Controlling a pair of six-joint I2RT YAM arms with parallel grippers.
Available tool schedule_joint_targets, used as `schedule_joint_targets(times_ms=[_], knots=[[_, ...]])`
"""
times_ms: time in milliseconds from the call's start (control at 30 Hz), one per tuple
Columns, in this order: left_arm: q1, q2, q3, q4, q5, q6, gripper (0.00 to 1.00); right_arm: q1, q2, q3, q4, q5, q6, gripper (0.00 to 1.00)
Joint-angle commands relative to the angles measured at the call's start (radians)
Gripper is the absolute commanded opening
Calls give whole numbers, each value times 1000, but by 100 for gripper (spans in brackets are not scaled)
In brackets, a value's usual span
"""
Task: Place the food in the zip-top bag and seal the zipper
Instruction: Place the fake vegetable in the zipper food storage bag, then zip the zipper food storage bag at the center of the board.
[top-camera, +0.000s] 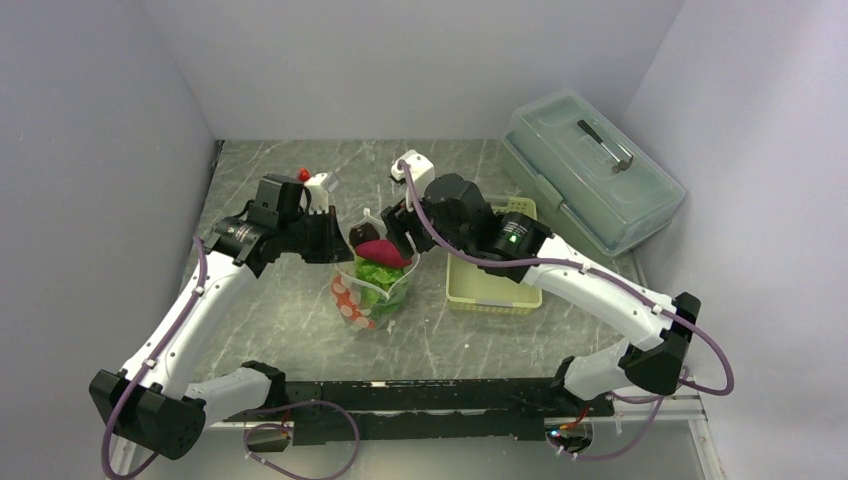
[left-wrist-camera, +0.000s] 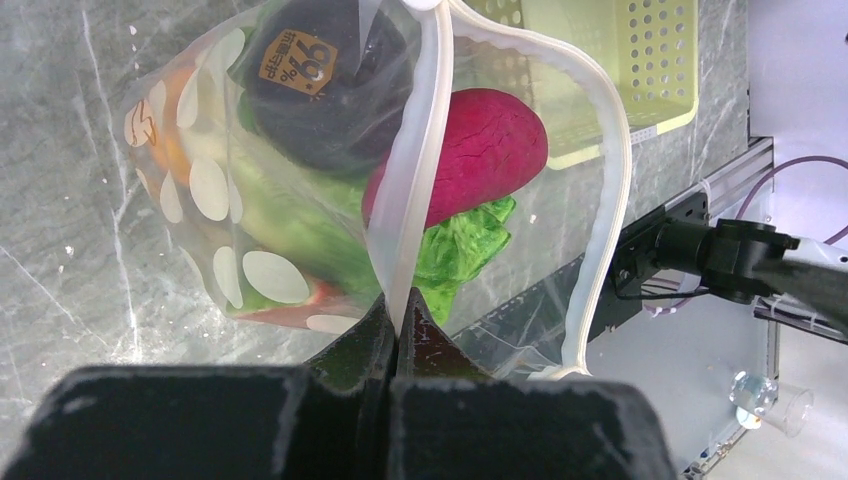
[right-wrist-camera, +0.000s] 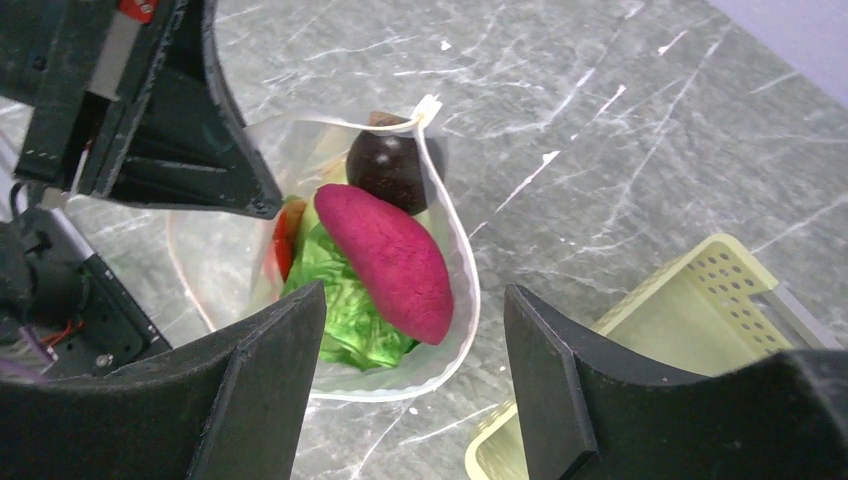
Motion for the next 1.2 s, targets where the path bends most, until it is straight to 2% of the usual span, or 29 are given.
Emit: schedule_joint_targets(times_ms=[0,400,733,1167], knots=[[0,-25,-3,19,10,46,0,2,-8,7,57,98,11,68],[0,-15,71,5,75,148,0,0,6,8,71,169,-182,68],[-1,36,199,-70,152,235,0,0,-62,-9,10,94,-270,68],[-28,82,280,-176,199,297,0,2,-334,-260,72,-273,-571,68]])
